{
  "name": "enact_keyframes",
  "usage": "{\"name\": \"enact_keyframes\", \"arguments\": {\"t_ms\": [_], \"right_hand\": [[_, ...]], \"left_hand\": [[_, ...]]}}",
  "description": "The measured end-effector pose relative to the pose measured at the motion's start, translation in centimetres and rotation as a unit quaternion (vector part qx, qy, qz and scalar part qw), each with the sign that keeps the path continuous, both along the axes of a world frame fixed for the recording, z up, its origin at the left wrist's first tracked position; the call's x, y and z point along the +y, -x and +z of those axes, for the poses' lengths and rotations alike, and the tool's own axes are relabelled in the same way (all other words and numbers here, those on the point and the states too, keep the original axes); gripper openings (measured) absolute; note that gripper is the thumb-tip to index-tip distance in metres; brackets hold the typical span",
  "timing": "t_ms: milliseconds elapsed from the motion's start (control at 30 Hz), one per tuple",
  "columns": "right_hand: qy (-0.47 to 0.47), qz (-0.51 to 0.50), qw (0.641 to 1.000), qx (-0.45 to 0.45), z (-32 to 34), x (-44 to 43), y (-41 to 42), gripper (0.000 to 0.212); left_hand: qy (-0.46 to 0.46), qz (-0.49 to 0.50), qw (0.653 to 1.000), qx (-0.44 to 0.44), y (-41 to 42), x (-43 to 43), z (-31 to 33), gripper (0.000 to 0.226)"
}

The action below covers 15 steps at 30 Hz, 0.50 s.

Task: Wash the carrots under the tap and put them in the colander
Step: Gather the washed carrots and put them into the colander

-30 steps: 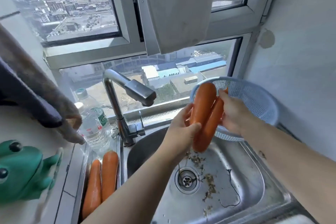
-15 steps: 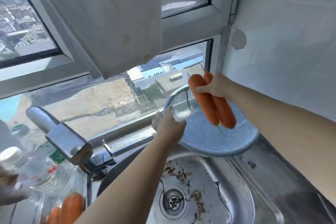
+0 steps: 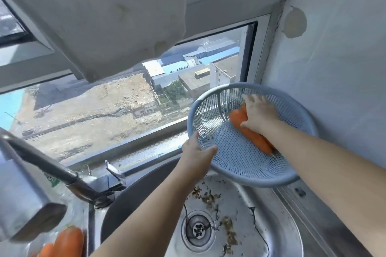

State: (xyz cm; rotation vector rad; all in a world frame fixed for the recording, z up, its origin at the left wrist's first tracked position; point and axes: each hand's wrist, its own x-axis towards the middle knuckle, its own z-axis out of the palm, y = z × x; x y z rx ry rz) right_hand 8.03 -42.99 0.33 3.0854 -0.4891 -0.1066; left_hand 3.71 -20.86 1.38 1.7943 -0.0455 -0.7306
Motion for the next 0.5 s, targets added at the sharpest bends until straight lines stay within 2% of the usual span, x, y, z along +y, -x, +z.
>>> {"name": "enact_keyframes", "arguments": {"t_ms": [67,100,200,367,500], "right_hand": [[0.046,0.026,0.998,0.024,0.2,0.5,0.6,0.072],[0.032,0.029,0.998,0.053,0.0,0.8,0.9,0.069],[-0.039,0.021,0.990,0.137,-0.9,1.5,2.1,0.087],[-0.048,0.015,0.991,0.125,-0.6,1.1,3.0,0.095],[-0.074,0.051,0.992,0.085,1.9,2.9,4.4,0.088]], "left_hand": [[0.008,-0.009,1.000,-0.007,0.1,0.2,-0.5,0.080],[0.010,-0.006,1.000,-0.006,0.1,0.2,-0.5,0.080],[0.021,0.000,1.000,-0.002,0.2,0.3,-0.2,0.080],[0.023,0.004,1.000,0.007,0.2,0.7,0.0,0.081],[0.030,0.015,0.999,-0.002,1.0,1.7,0.9,0.073]]}}
